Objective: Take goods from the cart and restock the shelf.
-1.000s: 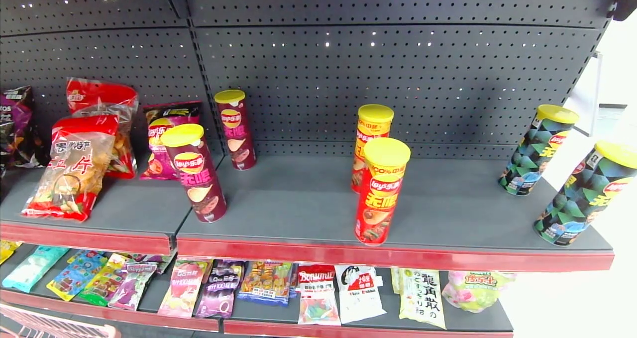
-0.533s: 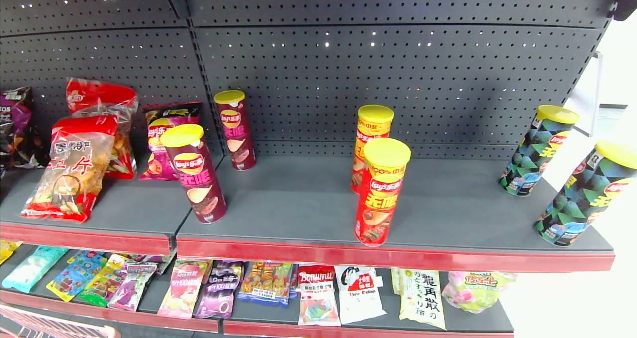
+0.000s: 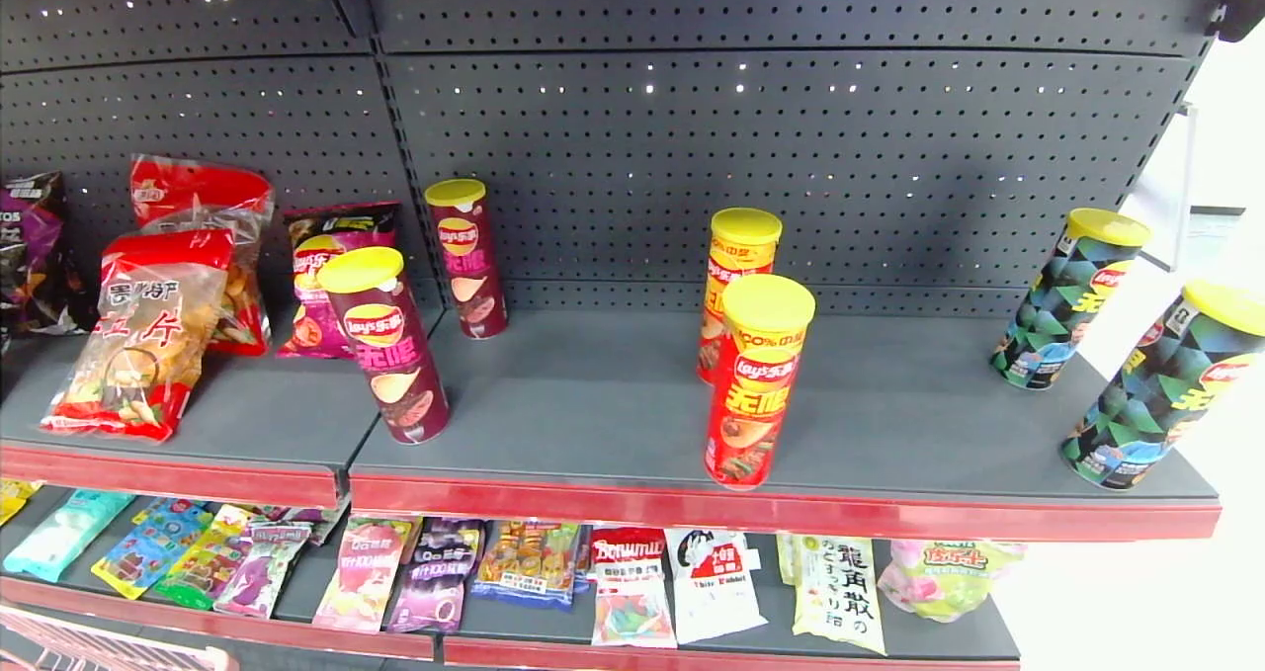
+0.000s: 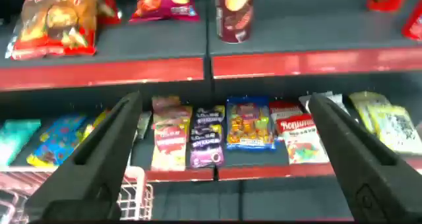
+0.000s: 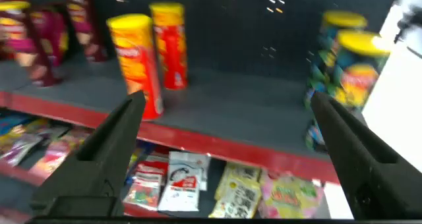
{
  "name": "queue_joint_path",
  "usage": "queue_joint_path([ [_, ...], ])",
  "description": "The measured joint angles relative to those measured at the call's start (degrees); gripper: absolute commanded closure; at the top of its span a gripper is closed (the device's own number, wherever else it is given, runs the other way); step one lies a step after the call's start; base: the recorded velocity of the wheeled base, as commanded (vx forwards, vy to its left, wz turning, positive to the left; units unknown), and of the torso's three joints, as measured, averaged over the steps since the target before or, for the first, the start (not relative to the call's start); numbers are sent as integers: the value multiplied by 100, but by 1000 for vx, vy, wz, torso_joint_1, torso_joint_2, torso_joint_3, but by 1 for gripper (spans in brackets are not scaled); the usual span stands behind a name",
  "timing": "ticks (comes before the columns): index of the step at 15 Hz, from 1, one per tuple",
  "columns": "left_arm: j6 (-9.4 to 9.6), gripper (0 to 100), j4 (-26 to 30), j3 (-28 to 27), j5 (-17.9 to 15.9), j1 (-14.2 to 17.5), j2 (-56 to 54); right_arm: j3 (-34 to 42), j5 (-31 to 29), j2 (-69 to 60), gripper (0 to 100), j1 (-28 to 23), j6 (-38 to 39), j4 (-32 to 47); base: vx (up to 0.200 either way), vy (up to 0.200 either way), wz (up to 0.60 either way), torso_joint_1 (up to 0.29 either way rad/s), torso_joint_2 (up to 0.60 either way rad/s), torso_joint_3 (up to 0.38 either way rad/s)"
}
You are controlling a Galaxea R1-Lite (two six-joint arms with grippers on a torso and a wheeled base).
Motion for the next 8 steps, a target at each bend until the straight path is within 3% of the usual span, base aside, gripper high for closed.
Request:
queue_joint_path([
  [1, -183, 0, -57, 28, 508, 1, 0, -299, 166, 463, 0, 119, -84, -6, 0, 0, 0, 0, 0, 0],
  [2, -213, 0, -133, 67, 1141, 12, 0, -601, 295, 1019, 0, 235, -187, -24, 0, 0, 0, 0, 0, 0],
  [3, -128, 0, -256, 117, 1486, 17, 0, -858, 396, 1557, 0, 327, -277, -55, 0, 0, 0, 0, 0, 0],
  [4, -87, 0, -391, 166, 1579, 22, 2, -1078, 468, 2072, 0, 412, -396, -107, 0, 0, 0, 0, 0, 0],
  [7, -10, 0, -410, 224, 1428, 15, 5, -1464, 566, 3316, 0, 780, -875, -249, 0, 0, 0, 0, 0, 0],
  [8, 50, 0, -413, 233, 1546, 15, 5, -1508, 546, 3611, 0, 907, -911, -268, 0, 0, 0, 0, 0, 0],
])
